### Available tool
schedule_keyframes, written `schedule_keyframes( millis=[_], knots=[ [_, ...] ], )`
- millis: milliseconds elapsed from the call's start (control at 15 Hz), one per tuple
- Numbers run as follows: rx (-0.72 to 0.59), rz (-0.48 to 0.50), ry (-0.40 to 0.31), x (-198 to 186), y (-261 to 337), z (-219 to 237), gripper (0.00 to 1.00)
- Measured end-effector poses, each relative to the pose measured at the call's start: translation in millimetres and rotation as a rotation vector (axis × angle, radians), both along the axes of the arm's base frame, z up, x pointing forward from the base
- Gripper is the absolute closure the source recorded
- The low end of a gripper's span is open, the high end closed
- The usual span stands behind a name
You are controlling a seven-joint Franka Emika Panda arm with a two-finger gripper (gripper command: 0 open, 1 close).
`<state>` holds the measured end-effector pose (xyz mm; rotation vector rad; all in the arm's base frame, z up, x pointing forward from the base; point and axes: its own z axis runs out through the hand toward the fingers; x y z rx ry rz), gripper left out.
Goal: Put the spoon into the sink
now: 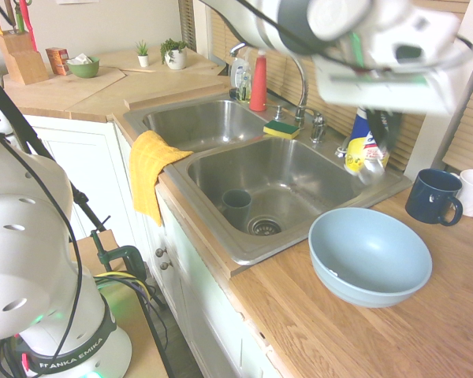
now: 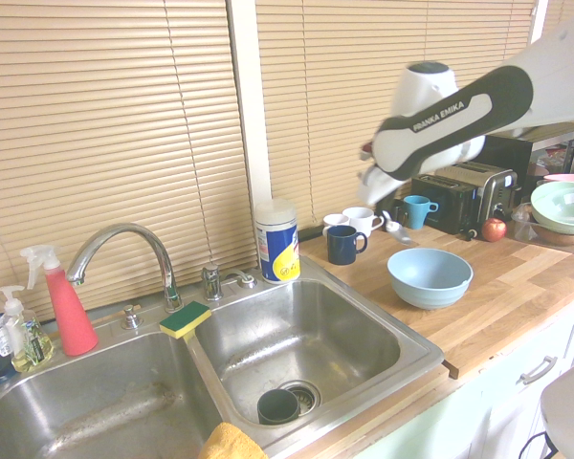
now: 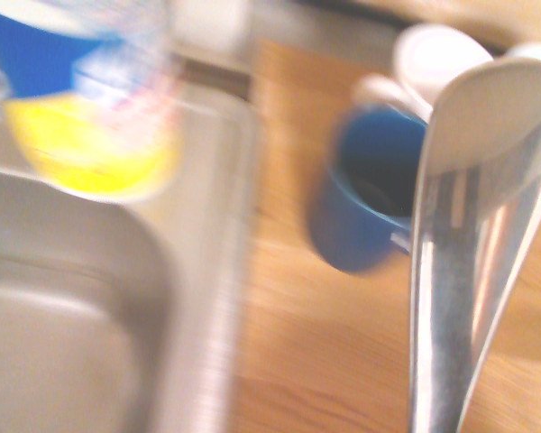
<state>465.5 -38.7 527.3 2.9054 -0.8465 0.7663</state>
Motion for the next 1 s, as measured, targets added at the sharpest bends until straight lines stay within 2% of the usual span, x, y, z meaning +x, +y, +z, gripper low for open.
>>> schedule_keyframes(
  millis=[200,400,667,1000],
  knots=[
    [-0.013,0.065,0.020,-1,87,-6,1.00],
    [-0.004,0.104,0.079,-6,152,-39,1.00],
    [-0.014,0.098,0.208,-4,210,-118,1.00],
    [-0.065,0.027,0.343,11,248,-232,1.00]
  ],
)
